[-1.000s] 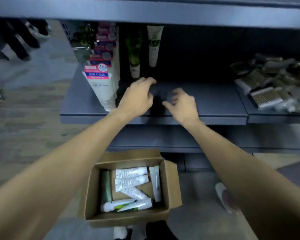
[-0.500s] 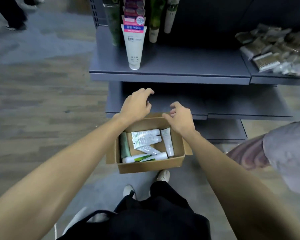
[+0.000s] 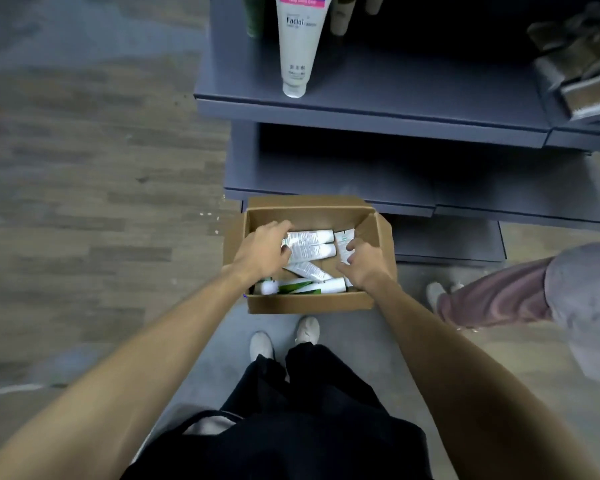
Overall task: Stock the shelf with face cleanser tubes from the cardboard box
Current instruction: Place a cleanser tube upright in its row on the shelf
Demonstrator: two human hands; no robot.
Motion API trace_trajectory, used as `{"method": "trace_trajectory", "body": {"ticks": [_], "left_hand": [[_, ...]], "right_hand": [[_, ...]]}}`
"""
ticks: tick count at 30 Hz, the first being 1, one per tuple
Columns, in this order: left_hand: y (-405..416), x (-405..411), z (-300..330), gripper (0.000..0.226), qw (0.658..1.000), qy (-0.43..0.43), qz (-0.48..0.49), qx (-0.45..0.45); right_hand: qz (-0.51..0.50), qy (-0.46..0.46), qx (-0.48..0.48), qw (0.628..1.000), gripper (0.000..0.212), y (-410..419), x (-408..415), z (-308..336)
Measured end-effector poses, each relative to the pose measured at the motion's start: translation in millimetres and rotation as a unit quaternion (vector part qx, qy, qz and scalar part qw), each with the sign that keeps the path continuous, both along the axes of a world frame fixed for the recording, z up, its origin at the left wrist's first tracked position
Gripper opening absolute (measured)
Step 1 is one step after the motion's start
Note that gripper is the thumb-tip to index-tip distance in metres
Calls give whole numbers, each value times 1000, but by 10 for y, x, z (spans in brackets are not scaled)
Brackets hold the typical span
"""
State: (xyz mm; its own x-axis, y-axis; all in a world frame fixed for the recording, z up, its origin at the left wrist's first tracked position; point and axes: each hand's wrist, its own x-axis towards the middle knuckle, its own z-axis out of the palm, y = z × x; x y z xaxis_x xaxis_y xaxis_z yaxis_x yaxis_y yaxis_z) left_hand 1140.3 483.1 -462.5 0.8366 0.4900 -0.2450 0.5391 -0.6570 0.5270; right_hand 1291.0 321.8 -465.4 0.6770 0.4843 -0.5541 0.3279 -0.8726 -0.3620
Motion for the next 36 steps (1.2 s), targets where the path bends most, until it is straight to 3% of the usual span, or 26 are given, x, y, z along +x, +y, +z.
{"method": "trace_trajectory", "body": {"ticks": [10, 16, 22, 25, 30, 36], "left_hand": [[-48, -76, -400, 38, 993, 60, 77, -68], [-39, -127, -487, 36, 987, 74, 114, -88], [-32, -154, -606, 37, 981, 102, 128, -103], [-28, -164, -631, 36, 978, 113, 135, -109], [-37, -104, -701, 31, 975, 141, 128, -116], [-118, 111, -751, 36, 978, 175, 78, -88]], "right_hand": [[122, 75, -42, 989, 47, 72, 34, -626], [205, 56, -74, 974, 43, 310, -61, -870], [298, -20, -102, 949, 42, 382, -159, -1063], [293, -15, -92, 952, 42, 399, -177, -1083], [228, 67, -28, 971, 15, 371, -101, -1144], [186, 137, 45, 972, 7, 377, -112, -1084]]}}
